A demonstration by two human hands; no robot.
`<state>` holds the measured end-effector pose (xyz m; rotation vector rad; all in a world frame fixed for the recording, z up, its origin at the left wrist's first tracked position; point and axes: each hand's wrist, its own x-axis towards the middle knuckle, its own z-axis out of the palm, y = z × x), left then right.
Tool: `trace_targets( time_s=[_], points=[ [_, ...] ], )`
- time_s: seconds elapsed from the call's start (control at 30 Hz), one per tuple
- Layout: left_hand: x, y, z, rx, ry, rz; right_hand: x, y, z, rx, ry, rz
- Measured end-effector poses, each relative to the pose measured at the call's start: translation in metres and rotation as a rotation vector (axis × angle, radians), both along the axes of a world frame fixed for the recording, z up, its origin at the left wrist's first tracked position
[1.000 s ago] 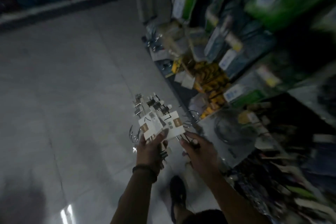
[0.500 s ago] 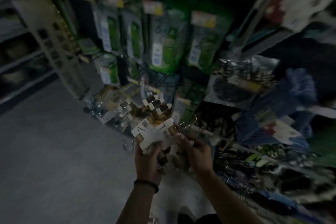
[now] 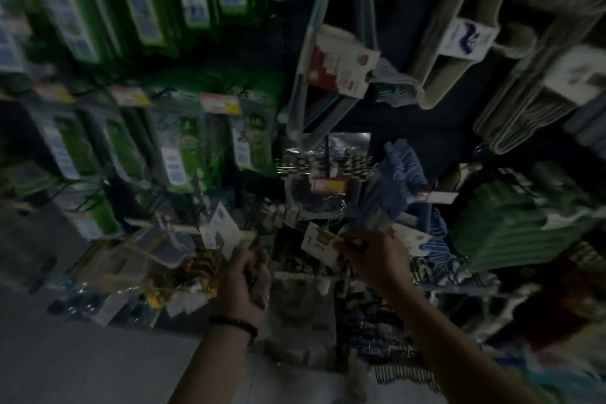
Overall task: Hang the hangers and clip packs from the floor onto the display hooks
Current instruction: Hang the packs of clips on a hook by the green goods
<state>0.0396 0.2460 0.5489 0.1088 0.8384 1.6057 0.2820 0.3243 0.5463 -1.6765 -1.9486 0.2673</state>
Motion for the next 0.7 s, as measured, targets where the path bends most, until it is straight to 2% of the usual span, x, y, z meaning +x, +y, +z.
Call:
trace_targets(
  time_s=[0.1,0.23,0.4,0.57,0.7],
  points=[
    [0.028,0.032,0.031,0.057,-0.206,-0.02,0.022,0.024,-0.004,0.091,-0.21,0.091],
    [0.047,0.081,0.059,0.004,-0.038,-0.024,0.04,0.061,-0.014,0.076,-0.333,0.157],
    [0.049,0.123,0.064,-0.011,0.127,-0.107,0.046,0.09,-0.018,0.109,-0.332,0.256],
    [0.06,0.129,0.065,-0.054,0.196,-0.198,0.05,0.113,-0.036,0.189,-0.355,0.325],
    [0.058,0.132,0.071,0.016,0.095,-0.196,0.049,0.125,-0.044,0.316,-0.358,0.375]
  ],
)
